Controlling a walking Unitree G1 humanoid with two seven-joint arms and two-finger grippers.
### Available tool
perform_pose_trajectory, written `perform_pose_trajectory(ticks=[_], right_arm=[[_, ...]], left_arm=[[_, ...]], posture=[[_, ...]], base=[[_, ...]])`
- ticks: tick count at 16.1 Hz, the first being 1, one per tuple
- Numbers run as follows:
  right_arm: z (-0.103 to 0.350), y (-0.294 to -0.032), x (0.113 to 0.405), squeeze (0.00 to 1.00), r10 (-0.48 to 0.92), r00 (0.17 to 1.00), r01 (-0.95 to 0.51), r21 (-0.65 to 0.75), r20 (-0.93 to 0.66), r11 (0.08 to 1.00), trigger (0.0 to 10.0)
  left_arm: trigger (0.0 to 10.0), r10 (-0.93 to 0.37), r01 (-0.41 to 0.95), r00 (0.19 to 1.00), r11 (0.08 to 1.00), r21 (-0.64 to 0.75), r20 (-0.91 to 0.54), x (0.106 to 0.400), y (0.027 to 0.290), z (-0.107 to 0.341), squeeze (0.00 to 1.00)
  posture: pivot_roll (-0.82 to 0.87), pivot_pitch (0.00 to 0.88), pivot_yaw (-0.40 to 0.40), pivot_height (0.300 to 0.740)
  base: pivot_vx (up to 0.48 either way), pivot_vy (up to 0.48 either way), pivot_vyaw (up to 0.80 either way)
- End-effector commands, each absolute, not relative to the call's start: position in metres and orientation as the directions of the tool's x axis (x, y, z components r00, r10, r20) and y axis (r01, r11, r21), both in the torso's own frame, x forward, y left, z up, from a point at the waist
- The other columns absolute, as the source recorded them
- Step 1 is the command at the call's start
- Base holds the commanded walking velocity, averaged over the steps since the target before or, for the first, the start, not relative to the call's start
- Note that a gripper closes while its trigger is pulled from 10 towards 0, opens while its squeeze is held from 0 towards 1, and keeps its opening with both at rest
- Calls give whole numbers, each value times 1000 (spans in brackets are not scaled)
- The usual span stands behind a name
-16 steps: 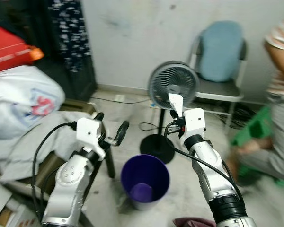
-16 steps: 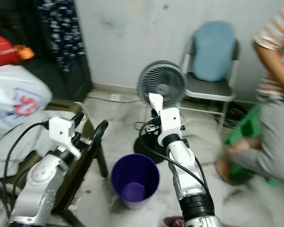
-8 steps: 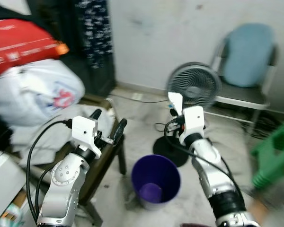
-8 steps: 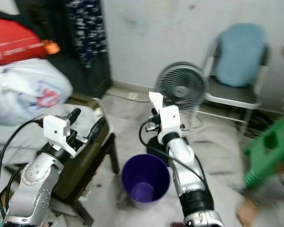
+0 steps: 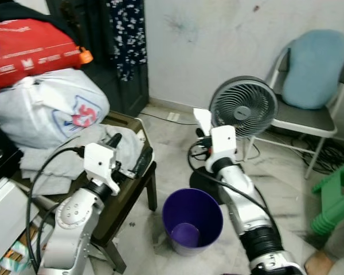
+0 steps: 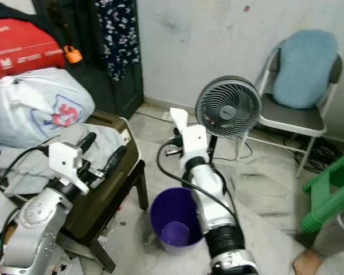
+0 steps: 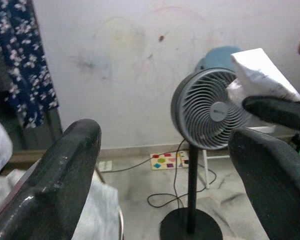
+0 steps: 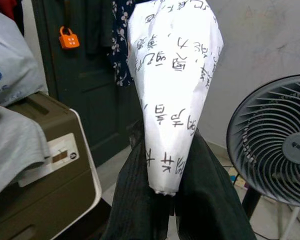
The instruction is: Clean up the room
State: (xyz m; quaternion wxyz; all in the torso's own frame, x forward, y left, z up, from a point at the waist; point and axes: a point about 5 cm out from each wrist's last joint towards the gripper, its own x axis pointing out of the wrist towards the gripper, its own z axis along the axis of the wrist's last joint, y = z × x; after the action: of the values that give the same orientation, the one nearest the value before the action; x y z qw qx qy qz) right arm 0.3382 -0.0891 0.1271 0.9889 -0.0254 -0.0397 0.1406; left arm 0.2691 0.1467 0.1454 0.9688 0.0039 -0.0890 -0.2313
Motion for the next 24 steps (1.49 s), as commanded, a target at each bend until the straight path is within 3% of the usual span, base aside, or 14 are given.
perform_pose_trajectory(ticks=[1,6,7,12,16,20,24], right_arm=[[134,-91,340,0,261,961,-255,-65,97,965,10000],[138,-98,332,0,221,969,-217,-47,110,975,10000],[132,-115,322,0,181,979,-179,-32,93,983,10000],[120,-149,301,0,65,997,-64,-26,50,998,10000],[123,-145,299,0,57,997,-57,-18,50,998,10000],[114,-133,297,0,103,995,-103,-9,-1,995,10000],[107,-107,304,0,189,981,-189,10,-39,982,10000]], left_arm=[[10000,-480,474,857,877,77,187,269,143,154,0],[10000,-506,504,840,861,63,196,255,138,159,0],[10000,-525,527,835,849,35,166,246,135,149,0],[10000,-575,579,810,815,-9,114,239,120,135,0],[10000,-590,584,800,808,80,111,246,121,139,0],[10000,-593,577,802,801,157,74,244,138,140,0],[10000,-470,455,882,863,220,18,254,150,126,0]], posture=[[-9,22,4,740],[-26,71,-31,740],[-25,65,-39,740],[-84,62,30,740],[-88,74,42,740],[-32,111,24,740],[-11,125,12,740]], base=[[0,0,0],[0,0,0],[0,0,0],[0,0,-281],[0,0,-200],[0,0,0],[0,0,0]])
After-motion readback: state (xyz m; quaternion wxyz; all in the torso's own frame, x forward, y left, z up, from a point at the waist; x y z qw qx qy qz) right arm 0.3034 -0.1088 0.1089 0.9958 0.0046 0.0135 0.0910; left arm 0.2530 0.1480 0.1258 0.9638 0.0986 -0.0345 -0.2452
